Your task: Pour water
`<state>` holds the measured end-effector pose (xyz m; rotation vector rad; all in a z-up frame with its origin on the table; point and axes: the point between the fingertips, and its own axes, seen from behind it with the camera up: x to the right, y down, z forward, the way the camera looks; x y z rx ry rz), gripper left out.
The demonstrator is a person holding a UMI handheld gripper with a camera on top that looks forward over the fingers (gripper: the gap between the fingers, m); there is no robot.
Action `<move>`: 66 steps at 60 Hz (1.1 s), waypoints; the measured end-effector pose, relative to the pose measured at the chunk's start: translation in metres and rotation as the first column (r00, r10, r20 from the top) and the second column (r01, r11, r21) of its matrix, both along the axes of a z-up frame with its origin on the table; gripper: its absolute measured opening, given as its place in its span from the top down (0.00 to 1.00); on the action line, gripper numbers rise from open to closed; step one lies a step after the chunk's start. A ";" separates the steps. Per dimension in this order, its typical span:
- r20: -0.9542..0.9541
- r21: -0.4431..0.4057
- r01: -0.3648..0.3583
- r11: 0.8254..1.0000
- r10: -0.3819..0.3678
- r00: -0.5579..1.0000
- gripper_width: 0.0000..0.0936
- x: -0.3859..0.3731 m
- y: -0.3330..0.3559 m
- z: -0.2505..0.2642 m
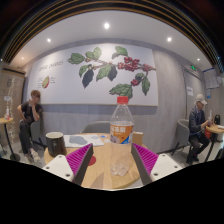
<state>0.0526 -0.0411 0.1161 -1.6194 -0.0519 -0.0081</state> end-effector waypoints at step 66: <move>0.967 0.108 -0.125 0.986 -0.134 -0.218 0.68 -0.098 0.164 0.111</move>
